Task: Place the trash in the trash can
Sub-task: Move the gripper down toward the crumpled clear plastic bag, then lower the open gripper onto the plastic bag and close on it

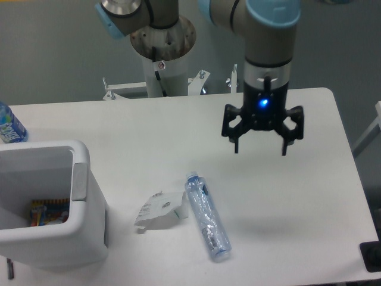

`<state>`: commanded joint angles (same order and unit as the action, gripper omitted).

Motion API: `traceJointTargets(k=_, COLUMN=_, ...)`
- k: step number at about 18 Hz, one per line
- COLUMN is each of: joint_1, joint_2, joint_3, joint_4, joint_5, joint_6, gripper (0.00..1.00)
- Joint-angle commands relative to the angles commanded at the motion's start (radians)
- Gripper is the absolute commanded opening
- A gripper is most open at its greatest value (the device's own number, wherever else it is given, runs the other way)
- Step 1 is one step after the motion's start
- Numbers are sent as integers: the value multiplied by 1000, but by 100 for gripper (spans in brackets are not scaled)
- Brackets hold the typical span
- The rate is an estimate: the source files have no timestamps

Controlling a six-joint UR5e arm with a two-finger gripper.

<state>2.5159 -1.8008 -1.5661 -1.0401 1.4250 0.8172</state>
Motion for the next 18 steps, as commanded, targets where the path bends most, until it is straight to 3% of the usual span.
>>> traceJointTargets(k=8, joint_1=-54, joint_2=-61, joint_3=-113, joint_4=84, joint_5=-6, joint_6=309, gripper=100)
traceJointTargets(k=13, joint_1=-95, joint_2=-107, joint_3=-184, joint_4=182, joint_5=-17, joint_6=312, gripper=100)
traceJointTargets(k=16, joint_1=-121, joint_2=-143, joint_3=-187, joint_4=193, joint_5=-51, joint_6=290, gripper=100)
traceJointTargets(k=18, joint_1=-138, joint_2=-164, joint_3=-184, joint_4=248, joint_5=-61, joint_6=217, gripper=100)
